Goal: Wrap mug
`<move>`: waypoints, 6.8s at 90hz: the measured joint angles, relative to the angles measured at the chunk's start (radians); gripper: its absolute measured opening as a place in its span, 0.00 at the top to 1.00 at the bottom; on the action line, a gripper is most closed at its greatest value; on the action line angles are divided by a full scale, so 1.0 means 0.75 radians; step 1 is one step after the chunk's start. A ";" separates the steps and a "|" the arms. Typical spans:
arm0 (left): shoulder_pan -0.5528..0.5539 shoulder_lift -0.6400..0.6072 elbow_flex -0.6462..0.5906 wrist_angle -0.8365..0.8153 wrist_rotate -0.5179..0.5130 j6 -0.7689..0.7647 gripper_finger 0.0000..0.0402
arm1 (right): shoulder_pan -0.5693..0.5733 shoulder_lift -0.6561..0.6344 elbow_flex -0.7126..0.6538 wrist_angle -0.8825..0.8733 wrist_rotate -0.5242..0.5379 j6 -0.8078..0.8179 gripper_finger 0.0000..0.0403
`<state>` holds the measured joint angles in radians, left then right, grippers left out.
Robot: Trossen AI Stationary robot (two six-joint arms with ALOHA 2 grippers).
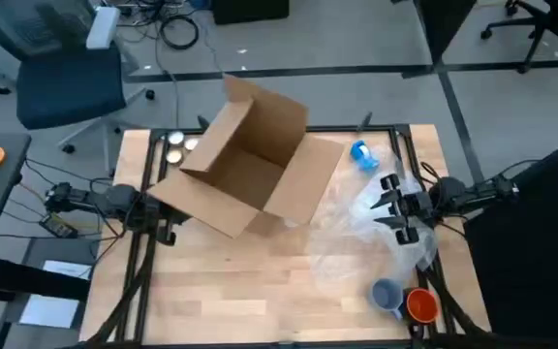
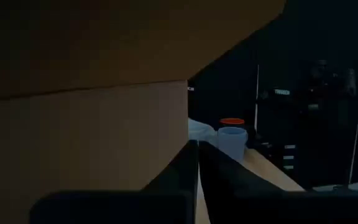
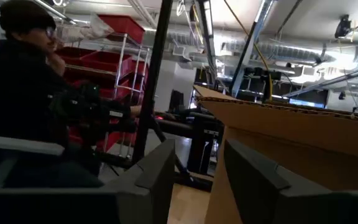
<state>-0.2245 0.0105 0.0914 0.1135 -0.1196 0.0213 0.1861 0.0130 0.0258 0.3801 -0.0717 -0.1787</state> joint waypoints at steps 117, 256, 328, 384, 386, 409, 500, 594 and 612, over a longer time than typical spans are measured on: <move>0.000 0.001 0.000 0.000 0.000 0.000 1.00 | 0.000 0.000 0.000 0.000 0.000 -0.001 0.71; 0.001 0.006 0.000 0.757 0.276 -0.280 1.00 | 0.000 0.000 0.000 0.001 0.000 0.000 0.71; -0.030 0.611 0.278 1.274 0.729 -0.534 1.00 | 0.000 0.000 0.000 0.001 0.000 0.000 0.71; -0.035 1.174 1.234 0.349 0.945 0.186 1.00 | 0.000 0.000 0.000 0.001 0.000 0.000 0.71; -0.035 1.190 1.264 0.308 0.931 0.201 1.00 | 0.000 0.000 0.000 0.001 0.000 0.000 0.71; -0.035 1.345 1.460 -0.141 0.615 0.285 0.94 | 0.000 0.000 0.000 0.001 0.000 0.000 0.71; -0.690 1.723 1.964 -1.317 -0.847 0.039 0.57 | 0.000 0.000 0.000 0.001 0.000 0.000 0.71; -0.582 1.800 1.728 -1.423 -1.330 0.108 0.98 | 0.000 0.000 0.000 0.000 0.000 0.000 0.71; -0.572 1.862 1.726 -1.373 -1.696 0.226 1.00 | 0.000 0.000 0.000 0.001 0.000 0.000 0.71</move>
<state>-0.6534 1.4072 1.3861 -0.9161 -1.3913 0.1910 0.1864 0.0128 0.0260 0.3805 -0.0719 -0.1789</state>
